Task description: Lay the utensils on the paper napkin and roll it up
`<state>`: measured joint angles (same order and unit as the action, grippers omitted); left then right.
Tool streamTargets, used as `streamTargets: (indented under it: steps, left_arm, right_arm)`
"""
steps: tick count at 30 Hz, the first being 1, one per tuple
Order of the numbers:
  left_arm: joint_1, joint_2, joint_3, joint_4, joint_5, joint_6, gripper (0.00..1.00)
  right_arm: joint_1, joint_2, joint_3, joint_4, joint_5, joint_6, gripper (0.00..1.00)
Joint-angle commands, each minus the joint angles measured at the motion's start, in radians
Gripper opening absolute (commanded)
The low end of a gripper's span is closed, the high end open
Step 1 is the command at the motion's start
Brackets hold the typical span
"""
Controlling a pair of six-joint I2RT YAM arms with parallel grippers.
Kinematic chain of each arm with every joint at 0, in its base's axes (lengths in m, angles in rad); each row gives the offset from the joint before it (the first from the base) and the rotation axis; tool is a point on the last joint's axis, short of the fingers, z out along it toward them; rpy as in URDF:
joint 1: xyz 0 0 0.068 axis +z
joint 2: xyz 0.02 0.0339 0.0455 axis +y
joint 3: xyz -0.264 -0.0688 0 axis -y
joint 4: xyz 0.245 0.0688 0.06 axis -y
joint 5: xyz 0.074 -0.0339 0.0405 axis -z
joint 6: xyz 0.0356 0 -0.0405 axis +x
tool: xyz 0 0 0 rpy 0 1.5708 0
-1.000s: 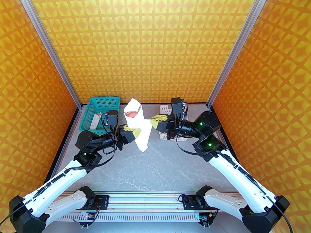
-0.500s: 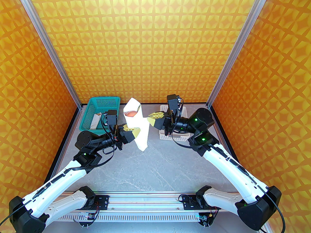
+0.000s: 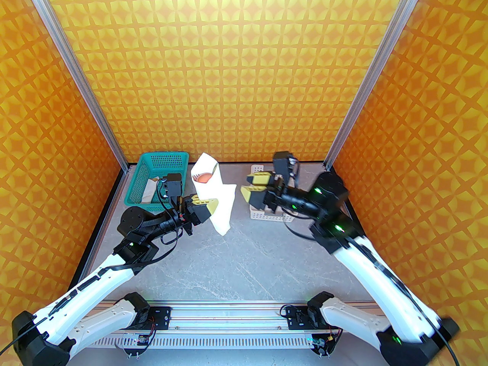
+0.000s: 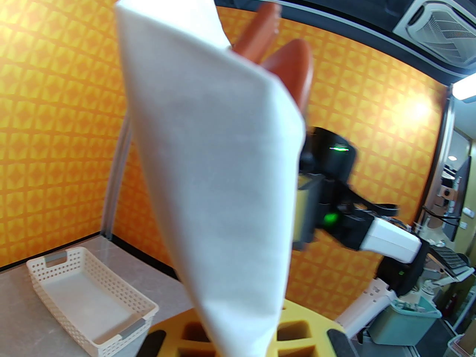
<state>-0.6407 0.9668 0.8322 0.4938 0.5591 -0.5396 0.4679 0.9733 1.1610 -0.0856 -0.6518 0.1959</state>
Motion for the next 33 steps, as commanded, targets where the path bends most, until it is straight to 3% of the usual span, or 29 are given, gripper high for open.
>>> streamTargets:
  steps: [1, 8, 12, 20, 33]
  left_arm:
    - [-0.004, -0.023, 0.004, -0.046, -0.061, 0.054, 0.0]
    - [-0.004, -0.023, 0.02, -0.083, -0.082, 0.123, 0.0]
    - [-0.007, -0.012, 0.026, -0.057, -0.082, 0.143, 0.0]
    - [-0.011, -0.006, 0.039, -0.05, -0.082, 0.163, 0.0]
    - [-0.05, -0.013, 0.039, -0.055, -0.079, 0.176, 0.0]
  right_arm:
    - [-0.004, -0.101, -0.059, -0.113, 0.102, -0.111, 0.67]
    - [0.03, -0.24, -0.246, 0.035, -0.015, -0.257, 0.98]
    - [0.176, -0.296, -0.347, 0.161, 0.081, -0.411, 0.99]
    - [0.355, -0.191, -0.394, 0.376, 0.236, -0.554, 0.99]
    - [0.385, -0.038, -0.365, 0.498, 0.276, -0.496, 0.99]
